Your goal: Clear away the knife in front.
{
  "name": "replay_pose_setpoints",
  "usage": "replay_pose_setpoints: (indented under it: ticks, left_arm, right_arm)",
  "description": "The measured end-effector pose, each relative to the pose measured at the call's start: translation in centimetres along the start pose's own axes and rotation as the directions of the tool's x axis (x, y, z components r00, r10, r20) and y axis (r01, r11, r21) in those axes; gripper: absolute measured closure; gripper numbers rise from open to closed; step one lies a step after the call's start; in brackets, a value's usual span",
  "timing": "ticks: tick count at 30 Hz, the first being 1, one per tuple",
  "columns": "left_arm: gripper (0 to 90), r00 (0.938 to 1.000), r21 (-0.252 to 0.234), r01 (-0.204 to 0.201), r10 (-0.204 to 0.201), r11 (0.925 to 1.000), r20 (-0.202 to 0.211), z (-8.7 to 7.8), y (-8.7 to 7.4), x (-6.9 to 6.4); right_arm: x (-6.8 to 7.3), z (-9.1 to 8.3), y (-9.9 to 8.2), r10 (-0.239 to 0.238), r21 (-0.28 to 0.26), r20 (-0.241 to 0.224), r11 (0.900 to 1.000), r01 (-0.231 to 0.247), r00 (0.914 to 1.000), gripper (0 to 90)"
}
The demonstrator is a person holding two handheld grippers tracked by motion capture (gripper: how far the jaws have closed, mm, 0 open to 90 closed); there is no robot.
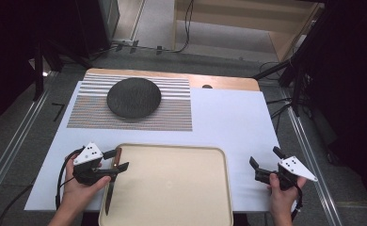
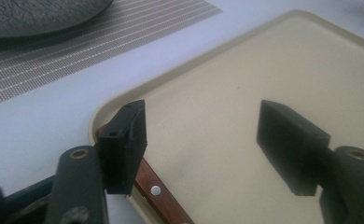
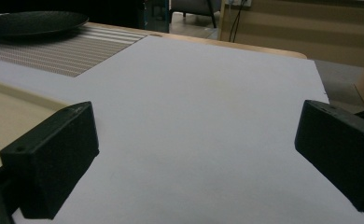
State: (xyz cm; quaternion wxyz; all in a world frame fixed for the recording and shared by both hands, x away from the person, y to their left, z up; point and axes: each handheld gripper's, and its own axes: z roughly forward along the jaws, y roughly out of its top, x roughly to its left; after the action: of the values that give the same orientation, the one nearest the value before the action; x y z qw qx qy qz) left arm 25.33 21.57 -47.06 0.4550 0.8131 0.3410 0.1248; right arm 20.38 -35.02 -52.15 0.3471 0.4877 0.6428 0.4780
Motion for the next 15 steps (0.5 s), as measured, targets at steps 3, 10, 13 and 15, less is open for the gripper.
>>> replay_pose_setpoints:
  ticks: [3,10,13,15]
  left_arm:
    - [25.0,1.0000,-0.027,-0.005,0.005,0.9996,-0.006,-0.3,0.1,0.0]
    - [10.8,0.9997,-0.065,-0.020,0.021,0.9977,0.015,-0.9,0.1,0.2]
    - [0.0,0.9997,-0.080,-0.022,0.022,0.9965,0.006,-1.2,0.0,0.5]
    - [0.0,0.9998,-0.094,-0.021,0.020,0.9954,-0.009,-1.5,-0.1,0.8]
  right_arm:
    - [0.0,0.0,0.0,-0.001,0.000,0.000,1.0000,0.001,1.0000,0.0]
    - [0.0,0.0,0.0,0.001,0.000,0.000,1.0000,-0.001,1.0000,0.0]
    - [0.0,0.0,0.0,0.002,-0.001,0.000,1.0000,-0.002,1.0000,0.0]
    - [0.0,0.0,0.0,0.001,-0.001,0.000,1.0000,-0.001,1.0000,0.0]
